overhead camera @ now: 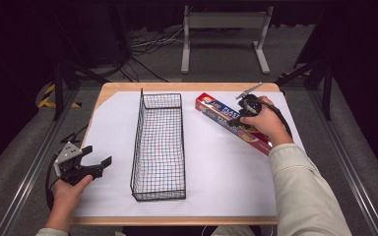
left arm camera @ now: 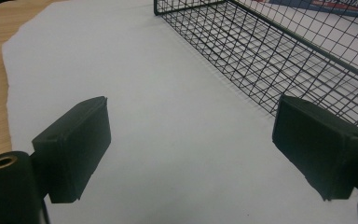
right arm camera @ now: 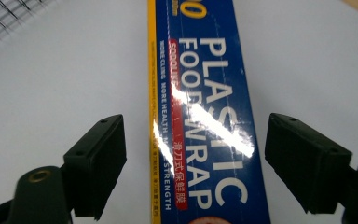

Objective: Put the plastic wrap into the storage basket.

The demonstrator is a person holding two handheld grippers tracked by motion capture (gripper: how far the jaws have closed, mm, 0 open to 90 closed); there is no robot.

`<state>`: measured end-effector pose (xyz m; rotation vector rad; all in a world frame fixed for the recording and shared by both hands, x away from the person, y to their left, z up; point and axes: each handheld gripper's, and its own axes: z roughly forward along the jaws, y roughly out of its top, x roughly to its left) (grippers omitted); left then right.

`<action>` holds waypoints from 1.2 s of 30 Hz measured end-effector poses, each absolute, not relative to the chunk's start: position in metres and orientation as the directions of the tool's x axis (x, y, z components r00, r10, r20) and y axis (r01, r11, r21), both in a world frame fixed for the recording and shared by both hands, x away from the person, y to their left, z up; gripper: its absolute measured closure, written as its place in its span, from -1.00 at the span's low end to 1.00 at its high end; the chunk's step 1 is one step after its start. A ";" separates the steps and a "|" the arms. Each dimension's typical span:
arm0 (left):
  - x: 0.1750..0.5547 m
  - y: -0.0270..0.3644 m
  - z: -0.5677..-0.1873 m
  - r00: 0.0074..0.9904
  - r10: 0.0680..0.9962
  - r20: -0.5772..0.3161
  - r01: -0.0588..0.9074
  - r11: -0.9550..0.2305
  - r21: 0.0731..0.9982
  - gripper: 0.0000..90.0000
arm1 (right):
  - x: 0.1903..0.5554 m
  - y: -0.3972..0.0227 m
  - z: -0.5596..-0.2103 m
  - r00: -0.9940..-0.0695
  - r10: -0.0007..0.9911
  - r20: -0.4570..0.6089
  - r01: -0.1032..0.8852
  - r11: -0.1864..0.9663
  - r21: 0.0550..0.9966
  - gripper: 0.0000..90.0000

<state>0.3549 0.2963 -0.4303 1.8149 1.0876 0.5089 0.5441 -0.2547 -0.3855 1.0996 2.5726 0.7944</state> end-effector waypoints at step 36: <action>0.357 0.298 -0.435 0.513 0.851 -0.117 0.481 -0.171 0.860 -0.73 | 0.552 -0.238 -0.396 -0.687 0.726 -0.026 0.667 0.645 0.375 -0.11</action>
